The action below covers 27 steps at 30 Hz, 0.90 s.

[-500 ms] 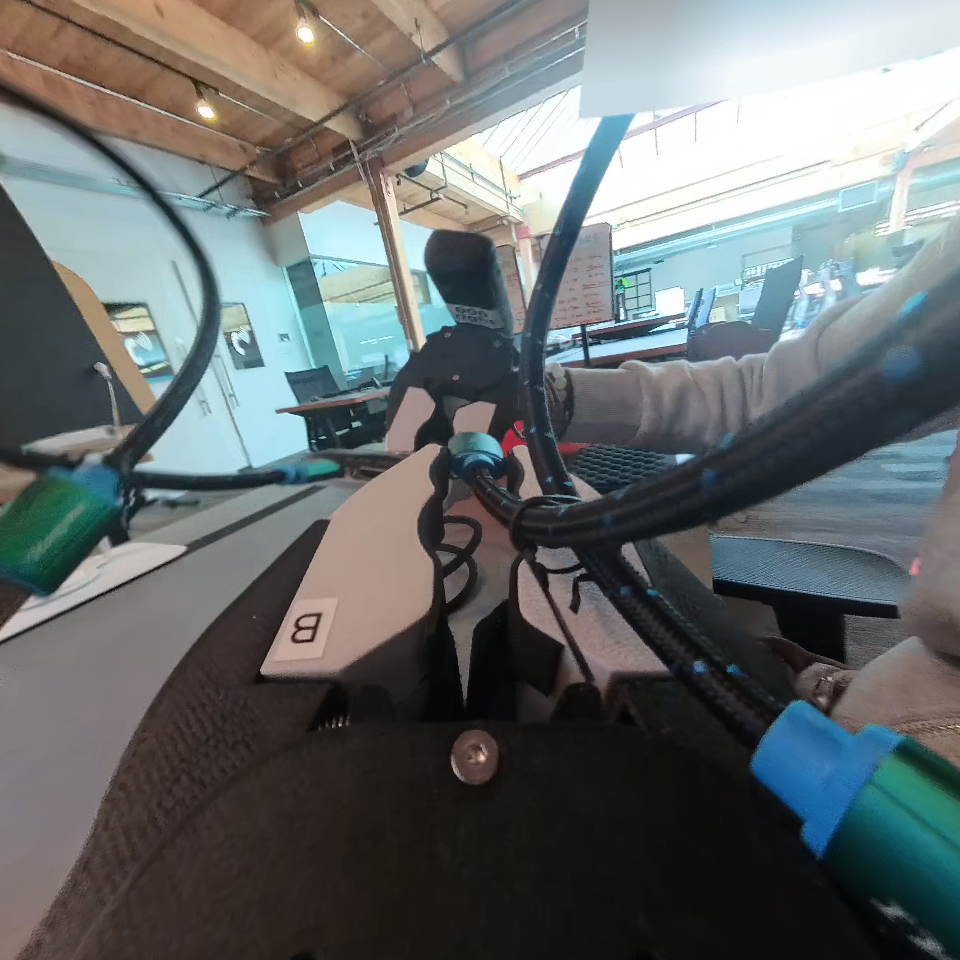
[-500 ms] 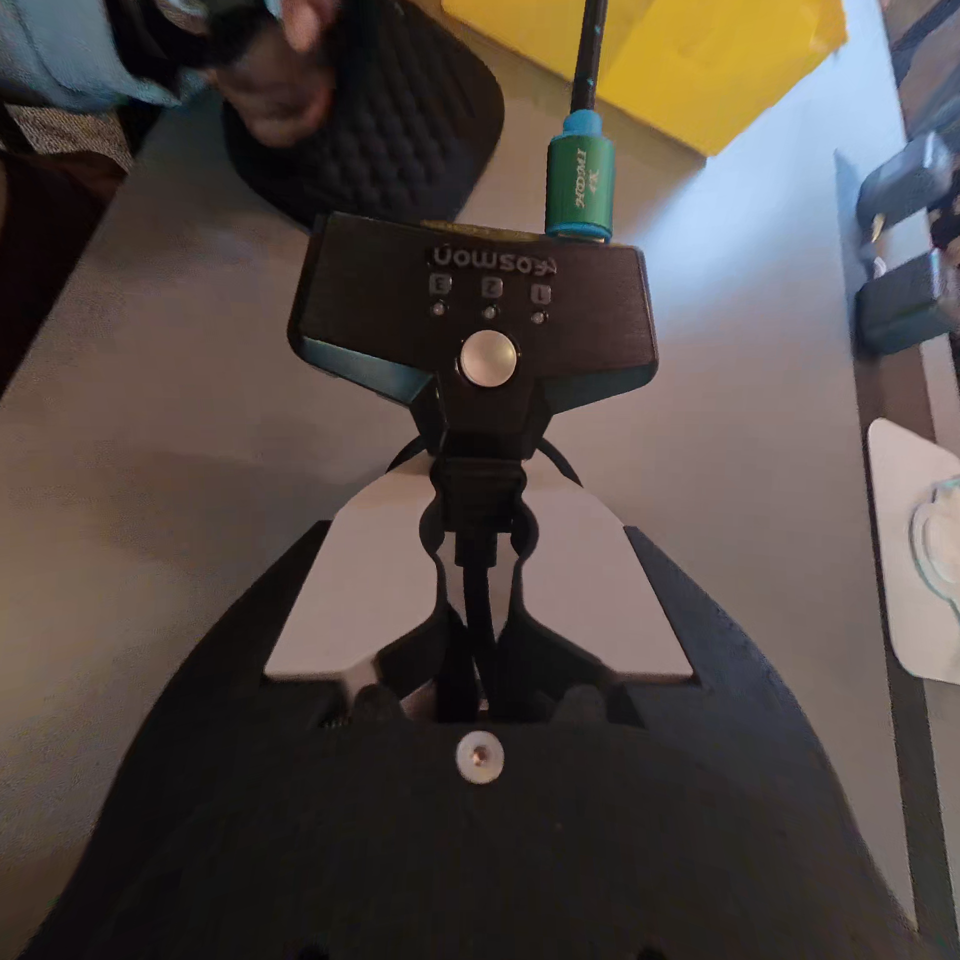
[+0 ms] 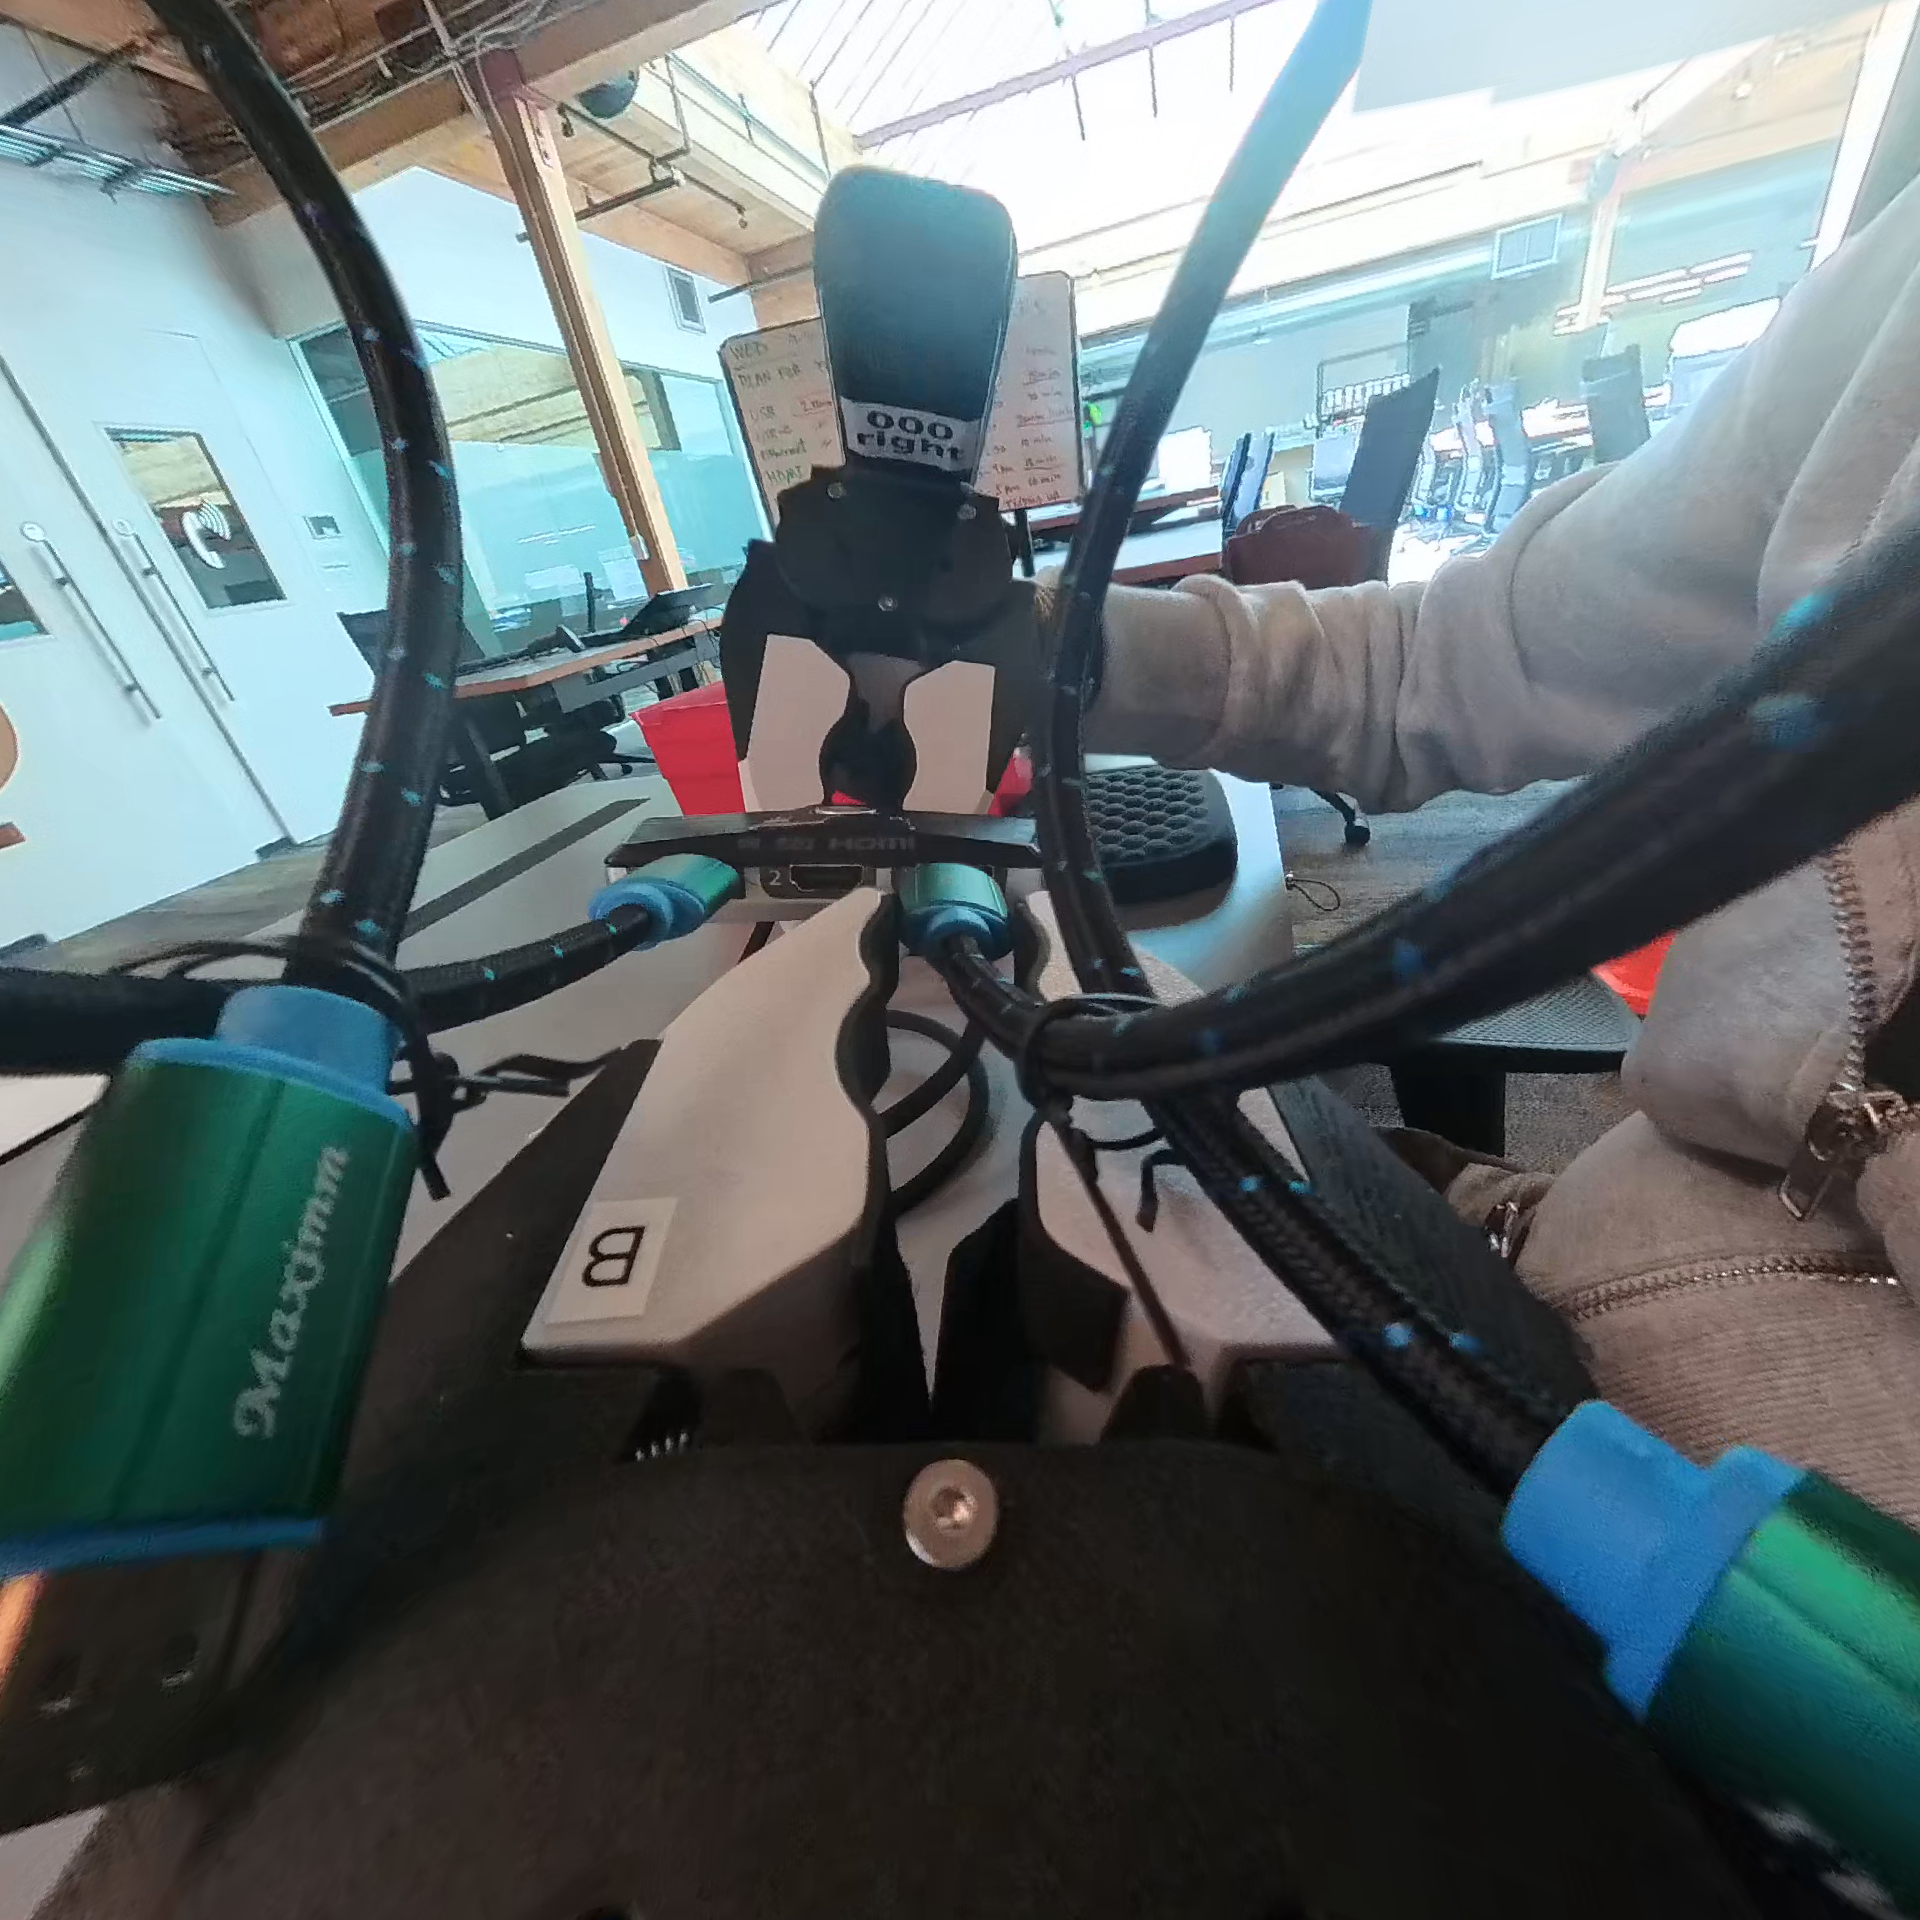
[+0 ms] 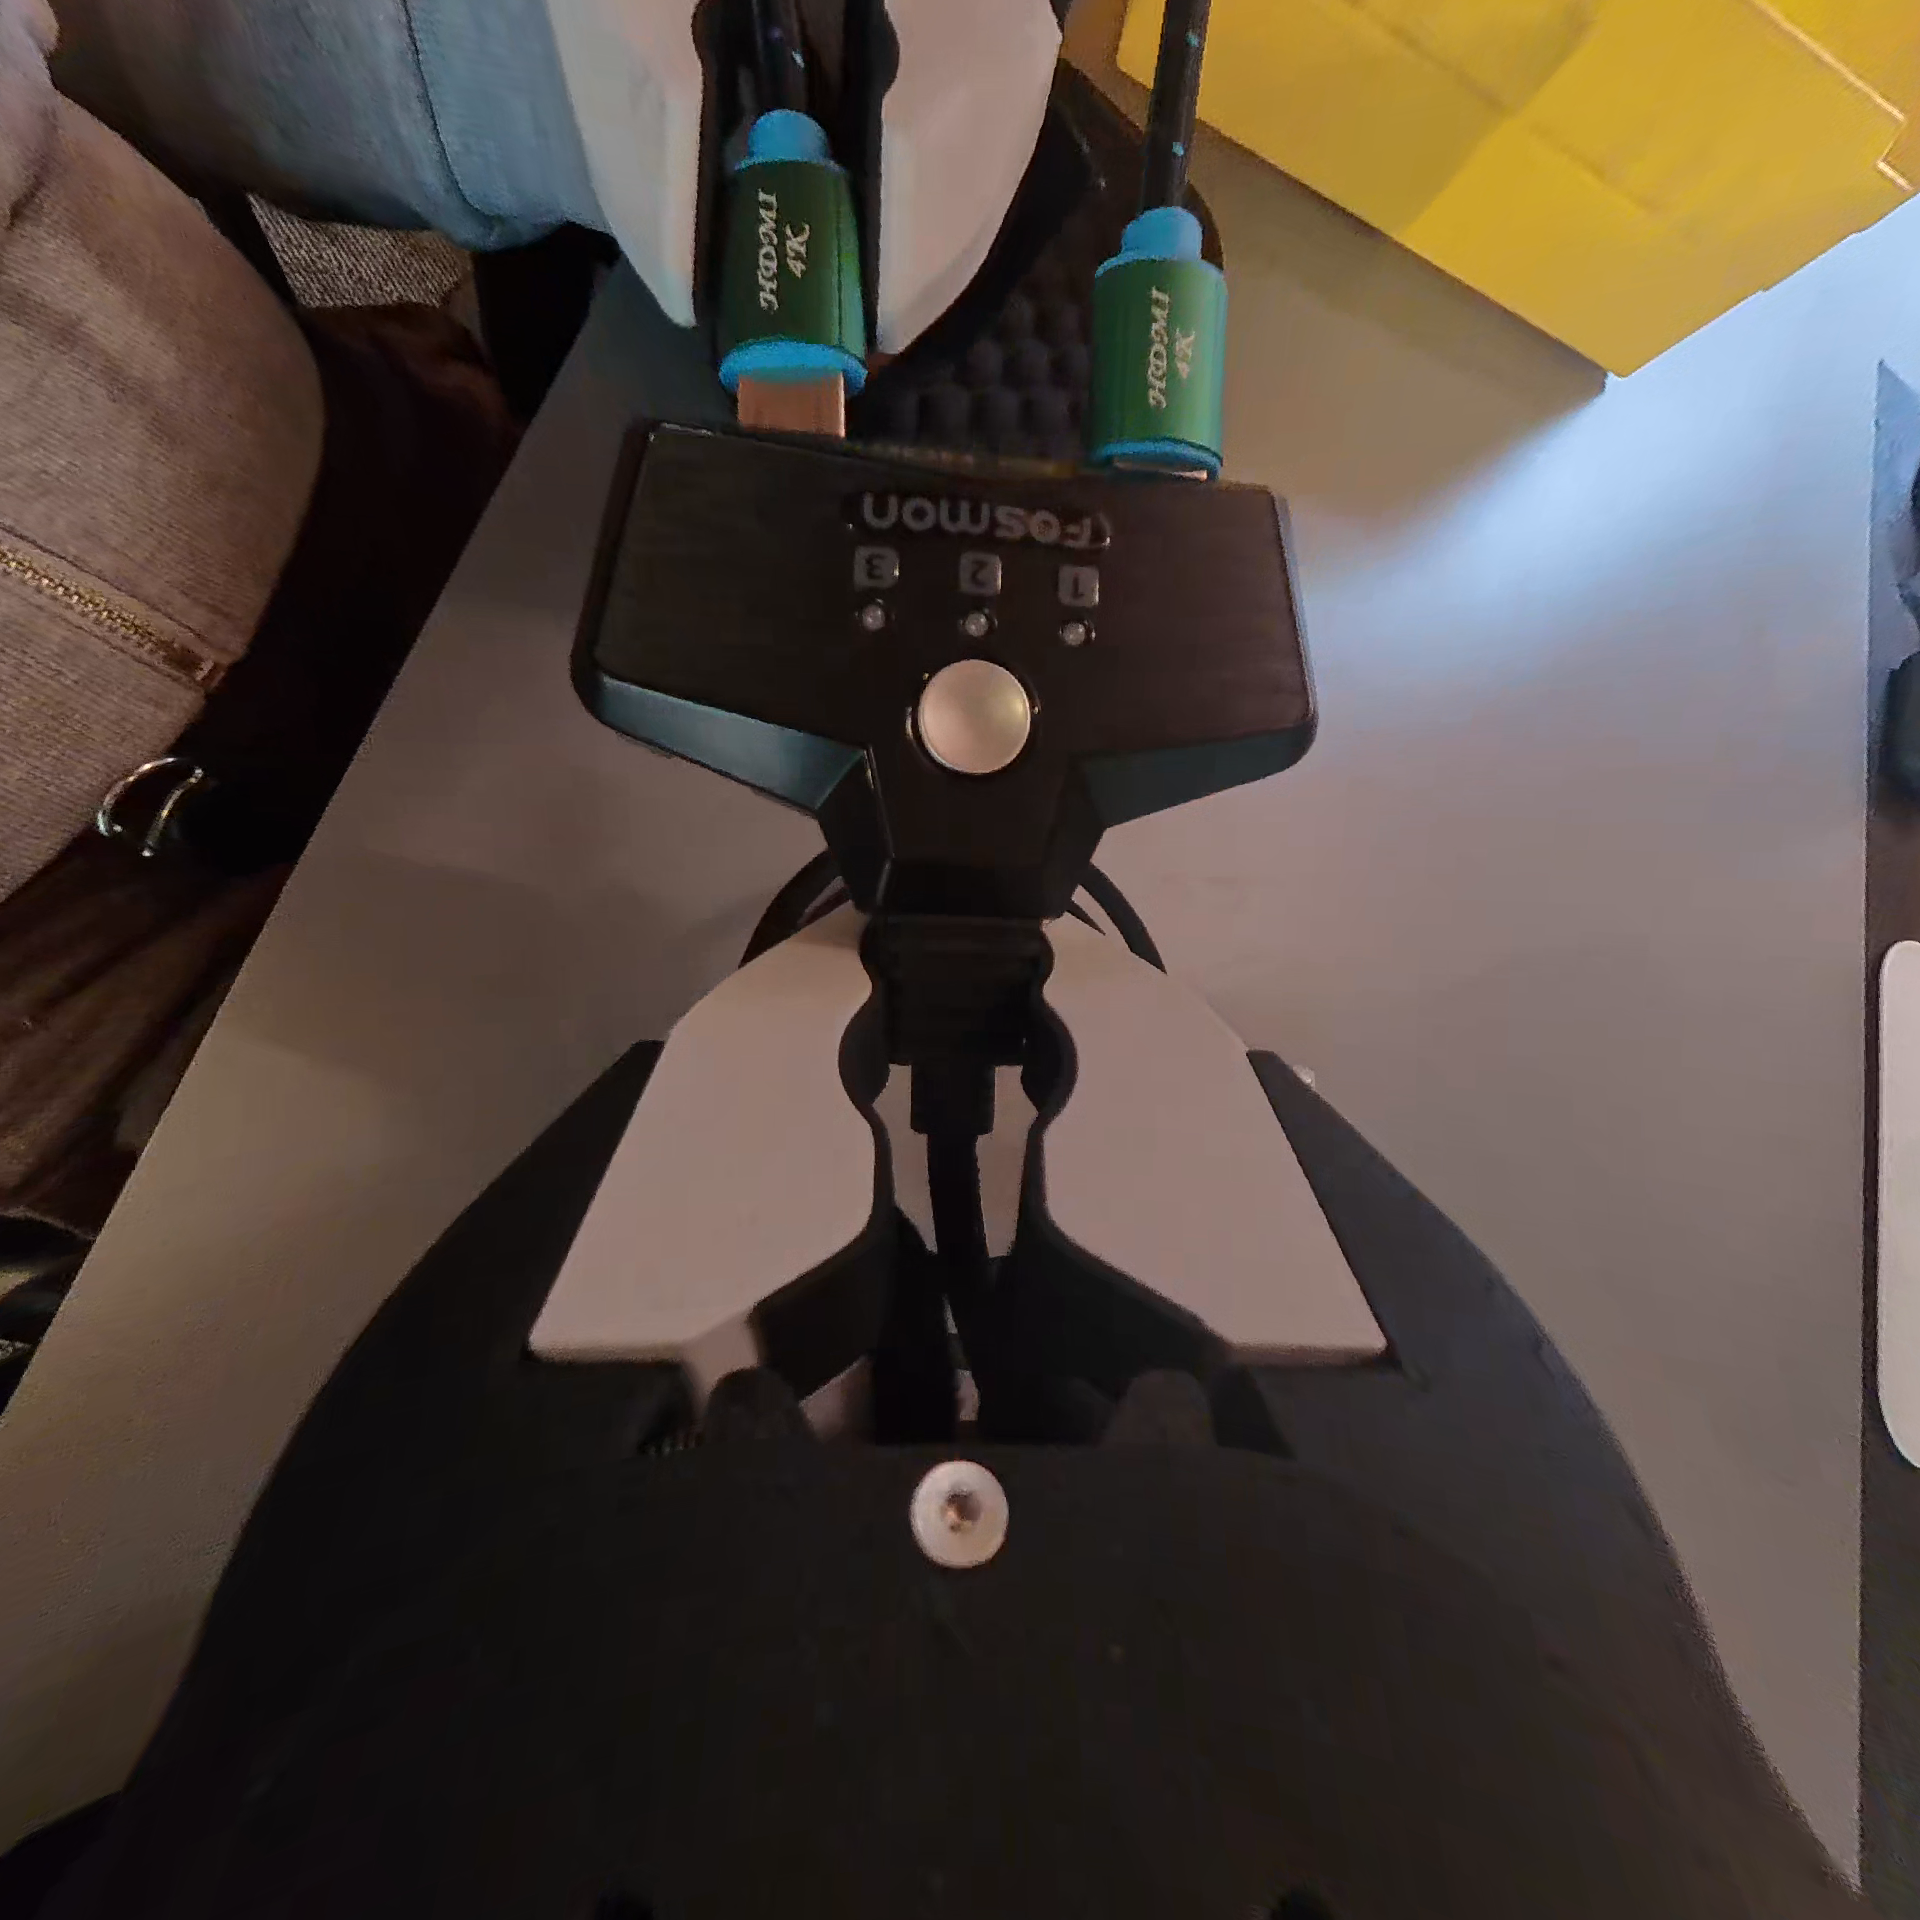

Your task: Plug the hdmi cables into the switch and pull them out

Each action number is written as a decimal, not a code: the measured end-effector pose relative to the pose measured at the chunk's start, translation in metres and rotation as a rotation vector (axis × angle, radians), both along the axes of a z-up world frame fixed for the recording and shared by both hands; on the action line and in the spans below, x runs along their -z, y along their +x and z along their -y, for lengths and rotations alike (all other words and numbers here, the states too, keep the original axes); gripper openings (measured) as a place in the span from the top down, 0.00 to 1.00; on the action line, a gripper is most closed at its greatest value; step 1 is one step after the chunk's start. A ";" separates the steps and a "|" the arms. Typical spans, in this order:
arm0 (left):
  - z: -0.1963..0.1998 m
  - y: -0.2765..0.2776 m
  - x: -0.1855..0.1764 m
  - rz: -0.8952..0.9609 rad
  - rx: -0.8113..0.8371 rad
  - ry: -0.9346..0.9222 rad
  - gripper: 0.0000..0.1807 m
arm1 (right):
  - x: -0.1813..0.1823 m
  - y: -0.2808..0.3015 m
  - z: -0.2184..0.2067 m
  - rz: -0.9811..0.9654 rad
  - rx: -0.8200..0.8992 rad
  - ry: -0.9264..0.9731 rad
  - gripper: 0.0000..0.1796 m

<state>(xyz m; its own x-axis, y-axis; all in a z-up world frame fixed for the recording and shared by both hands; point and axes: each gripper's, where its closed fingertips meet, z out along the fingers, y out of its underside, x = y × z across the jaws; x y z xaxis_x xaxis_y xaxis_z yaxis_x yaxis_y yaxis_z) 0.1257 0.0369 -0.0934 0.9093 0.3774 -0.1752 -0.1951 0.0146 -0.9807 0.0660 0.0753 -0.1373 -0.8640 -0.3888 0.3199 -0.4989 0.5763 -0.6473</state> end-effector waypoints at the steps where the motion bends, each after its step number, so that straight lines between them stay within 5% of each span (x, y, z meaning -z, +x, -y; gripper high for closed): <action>1: 0.000 0.000 0.000 -0.001 -0.005 -0.002 0.88 | 0.000 0.000 0.000 -0.005 0.004 0.006 0.88; 27: 0.000 -0.004 0.001 0.012 -0.027 0.008 0.88 | -0.007 -0.008 0.012 -0.075 0.080 -0.056 0.87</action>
